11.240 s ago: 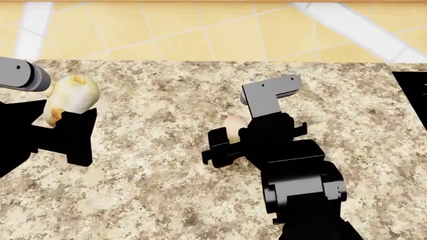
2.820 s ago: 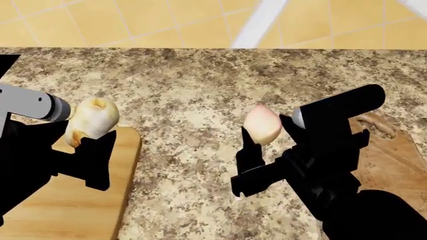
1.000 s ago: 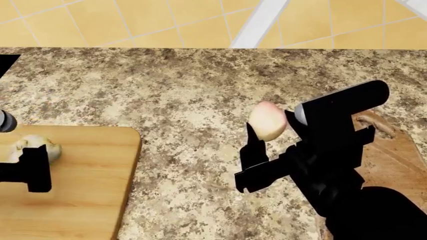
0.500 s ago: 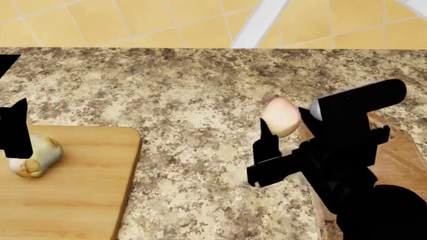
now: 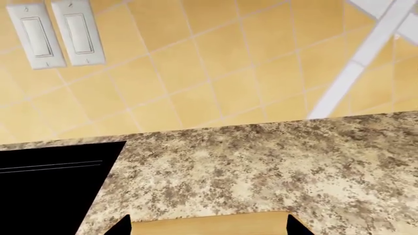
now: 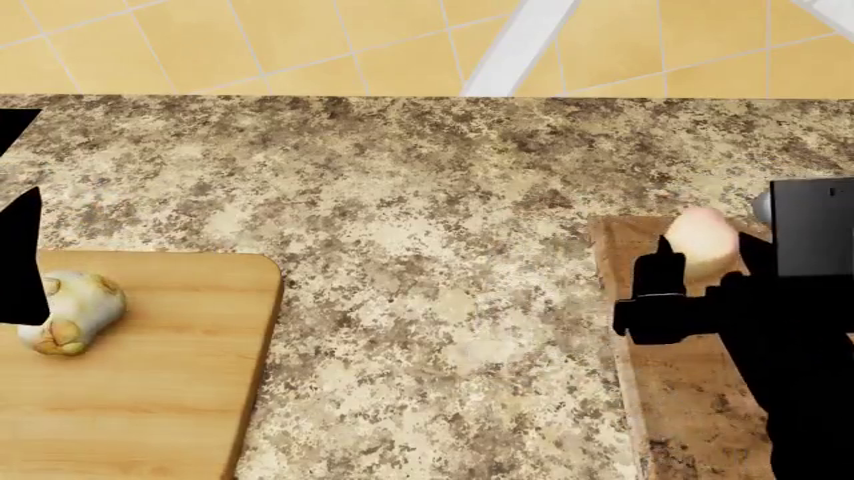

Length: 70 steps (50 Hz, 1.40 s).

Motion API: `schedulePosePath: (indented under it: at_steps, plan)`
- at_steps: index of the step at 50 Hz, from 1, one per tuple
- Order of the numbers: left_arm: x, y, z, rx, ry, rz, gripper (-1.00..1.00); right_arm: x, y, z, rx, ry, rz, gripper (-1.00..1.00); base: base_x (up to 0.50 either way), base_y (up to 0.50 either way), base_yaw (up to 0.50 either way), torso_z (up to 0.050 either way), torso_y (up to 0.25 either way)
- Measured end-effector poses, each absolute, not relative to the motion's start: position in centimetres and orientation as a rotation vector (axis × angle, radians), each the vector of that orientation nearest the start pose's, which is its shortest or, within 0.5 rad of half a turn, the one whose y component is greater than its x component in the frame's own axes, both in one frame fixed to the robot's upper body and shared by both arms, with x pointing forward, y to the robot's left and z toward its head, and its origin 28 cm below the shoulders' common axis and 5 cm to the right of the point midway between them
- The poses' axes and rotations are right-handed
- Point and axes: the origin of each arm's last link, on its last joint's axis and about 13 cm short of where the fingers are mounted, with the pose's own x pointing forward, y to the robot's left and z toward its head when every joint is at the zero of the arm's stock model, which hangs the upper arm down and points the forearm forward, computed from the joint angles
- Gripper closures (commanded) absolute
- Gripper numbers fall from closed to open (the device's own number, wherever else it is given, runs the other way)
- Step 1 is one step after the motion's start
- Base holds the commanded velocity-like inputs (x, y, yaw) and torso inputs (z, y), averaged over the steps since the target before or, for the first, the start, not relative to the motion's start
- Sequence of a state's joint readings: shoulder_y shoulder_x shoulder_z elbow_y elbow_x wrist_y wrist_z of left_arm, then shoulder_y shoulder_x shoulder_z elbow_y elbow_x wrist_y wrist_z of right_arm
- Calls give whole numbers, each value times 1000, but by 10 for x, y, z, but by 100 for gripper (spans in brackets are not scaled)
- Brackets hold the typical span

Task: Place the apricot and the ginger on separate cutting boards.

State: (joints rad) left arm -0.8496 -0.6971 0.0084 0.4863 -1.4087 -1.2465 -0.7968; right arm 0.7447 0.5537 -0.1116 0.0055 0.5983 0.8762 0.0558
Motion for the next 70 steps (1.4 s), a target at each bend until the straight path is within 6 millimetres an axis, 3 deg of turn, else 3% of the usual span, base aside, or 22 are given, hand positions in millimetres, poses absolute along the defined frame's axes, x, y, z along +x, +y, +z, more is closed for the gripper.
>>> schedulePosePath:
  at_steps: [15,32,44,45,59,70]
  plan:
    - [227,267,266,86,92,-36,-100,328,-231,165,-33,294,-50,100,0,0,0,0,0]
    - [223,266,265,92,92,-38,-100,340,-236,149,-50,385,-77,100,0,0,0,0,1]
    - [223,265,264,94,93,-41,-100,340,-237,148,-60,404,-72,100,0,0,0,0,0]
    - [223,265,264,94,93,-41,-100,340,-237,148,-61,404,-72,-100,0,0,0,0,0]
    - [222,265,263,91,96,-49,-100,338,-235,149,-73,394,-77,-100,0,0,0,0,0]
    - [222,265,263,86,97,-53,-100,339,-230,167,-102,322,-84,-100,0,0,0,0,0]
